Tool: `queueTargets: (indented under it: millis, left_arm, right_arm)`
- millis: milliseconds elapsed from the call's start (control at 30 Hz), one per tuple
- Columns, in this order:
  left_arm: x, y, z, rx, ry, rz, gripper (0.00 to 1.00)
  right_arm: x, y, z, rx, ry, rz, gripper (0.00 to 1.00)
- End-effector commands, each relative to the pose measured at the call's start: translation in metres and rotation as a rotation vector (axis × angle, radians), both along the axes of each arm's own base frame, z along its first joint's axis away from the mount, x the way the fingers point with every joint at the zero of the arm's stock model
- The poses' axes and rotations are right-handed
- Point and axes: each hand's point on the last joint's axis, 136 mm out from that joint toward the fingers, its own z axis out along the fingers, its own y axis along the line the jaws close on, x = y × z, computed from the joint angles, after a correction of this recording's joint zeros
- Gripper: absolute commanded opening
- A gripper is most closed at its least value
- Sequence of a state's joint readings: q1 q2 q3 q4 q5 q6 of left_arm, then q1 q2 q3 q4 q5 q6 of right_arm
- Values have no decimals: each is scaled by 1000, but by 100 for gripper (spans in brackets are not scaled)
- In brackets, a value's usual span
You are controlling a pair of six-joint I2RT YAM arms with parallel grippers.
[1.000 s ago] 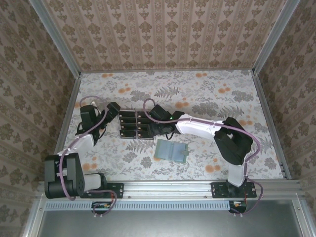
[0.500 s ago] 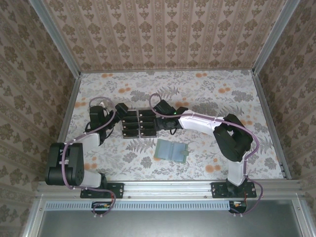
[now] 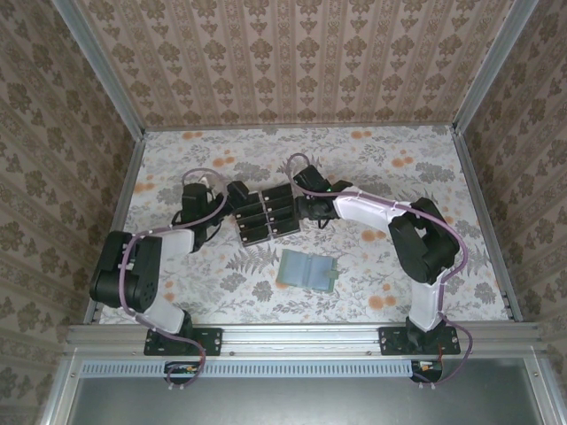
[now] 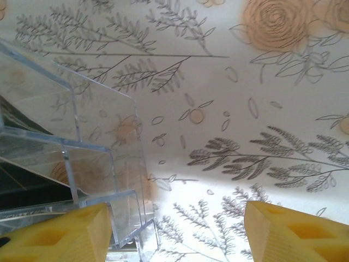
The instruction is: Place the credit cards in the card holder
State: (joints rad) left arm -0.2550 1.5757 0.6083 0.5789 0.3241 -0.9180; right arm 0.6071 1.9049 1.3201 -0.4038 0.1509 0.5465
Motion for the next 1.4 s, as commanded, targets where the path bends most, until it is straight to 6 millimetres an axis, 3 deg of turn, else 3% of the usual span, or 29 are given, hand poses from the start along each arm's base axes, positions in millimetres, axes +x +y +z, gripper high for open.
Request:
queueTargets:
  millis: [0,600,700,833,1367]
  left_arm:
    - [18,-16,17,-16,-55,-5,100]
    - [81,-125,20,-63,-80,-151,100]
    - [90,-131,22,-74,-86,-159,100]
    - [91,-129,28,-72,-97,-158,100]
    - [88,-43,57,-99,-137,-44,100]
  right_arm:
    - [2,-25,-14,-60,18,-37,66]
    - [4,-104,-24,-61,47,-206,65]
    - [2,-111,-19,-43,43,-218,65]
    - [3,-107,-7,6,37,-184,65]
    - [-12,-77,58,196,-29,-35,65]
